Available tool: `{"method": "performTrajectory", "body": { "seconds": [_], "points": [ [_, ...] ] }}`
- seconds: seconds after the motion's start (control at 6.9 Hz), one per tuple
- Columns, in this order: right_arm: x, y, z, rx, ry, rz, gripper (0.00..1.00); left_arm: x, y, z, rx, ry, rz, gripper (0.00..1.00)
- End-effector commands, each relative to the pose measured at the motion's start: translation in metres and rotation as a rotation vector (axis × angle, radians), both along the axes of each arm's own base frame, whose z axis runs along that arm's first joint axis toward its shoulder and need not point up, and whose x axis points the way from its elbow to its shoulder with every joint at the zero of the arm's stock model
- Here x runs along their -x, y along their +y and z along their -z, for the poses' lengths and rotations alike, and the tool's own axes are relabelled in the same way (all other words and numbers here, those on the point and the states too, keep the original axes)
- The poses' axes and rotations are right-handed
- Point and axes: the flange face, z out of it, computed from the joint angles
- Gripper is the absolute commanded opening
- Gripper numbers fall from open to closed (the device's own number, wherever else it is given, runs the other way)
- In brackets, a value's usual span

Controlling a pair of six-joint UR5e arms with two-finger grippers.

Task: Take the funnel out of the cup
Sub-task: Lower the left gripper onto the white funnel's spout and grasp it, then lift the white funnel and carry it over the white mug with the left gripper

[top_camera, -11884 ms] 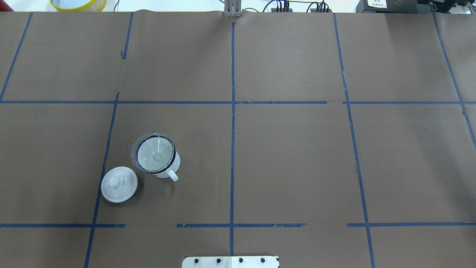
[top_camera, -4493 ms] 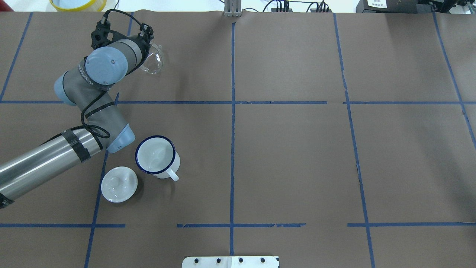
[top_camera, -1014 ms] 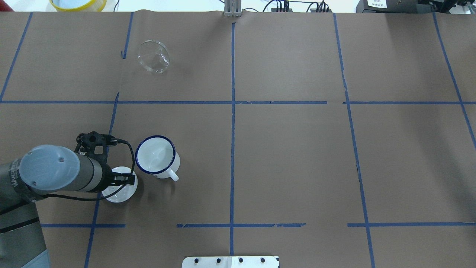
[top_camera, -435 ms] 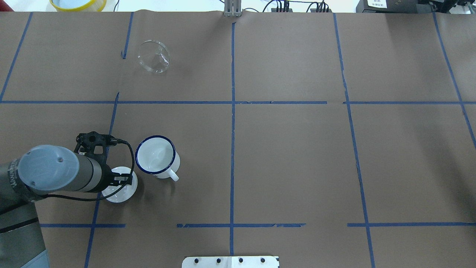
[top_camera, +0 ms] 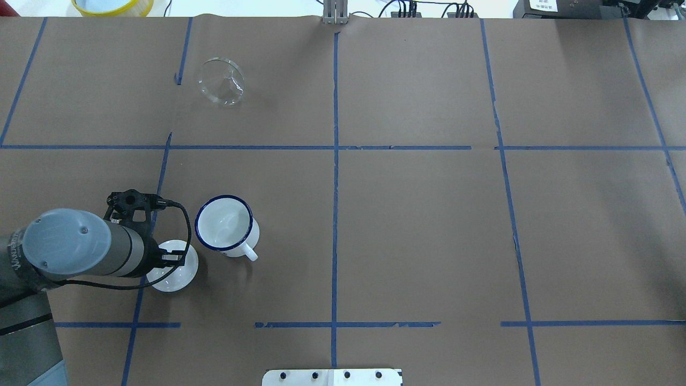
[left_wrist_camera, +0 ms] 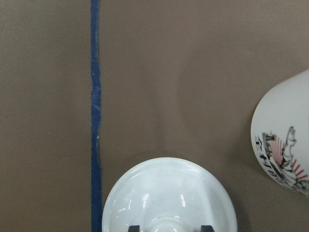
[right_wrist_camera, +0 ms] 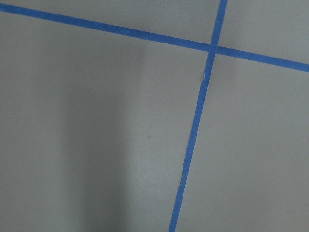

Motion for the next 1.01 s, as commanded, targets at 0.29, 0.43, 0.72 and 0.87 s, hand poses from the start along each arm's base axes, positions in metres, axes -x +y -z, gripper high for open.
{"method": "performTrajectory", "body": {
  "seconds": [0.29, 0.43, 0.72, 0.87],
  "points": [
    [0.0, 0.0, -0.001, 0.002, 0.0, 0.0, 1.0, 0.064, -0.023, 0.052, -0.007, 0.11, 0.066, 0.0],
    [0.0, 0.0, -0.001, 0.002, 0.0, 0.0, 1.0, 0.093, -0.033, 0.069, -0.028, 0.149, 0.037, 0.0],
    [0.0, 0.0, -0.001, 0.002, 0.0, 0.0, 1.0, 0.114, -0.042, 0.123, -0.009, 0.112, 0.052, 0.0],
    [0.0, 0.0, -0.001, 0.002, 0.0, 0.0, 1.0, 0.091, -0.056, 0.16, 0.023, 0.093, 0.041, 0.0]
  ]
}}
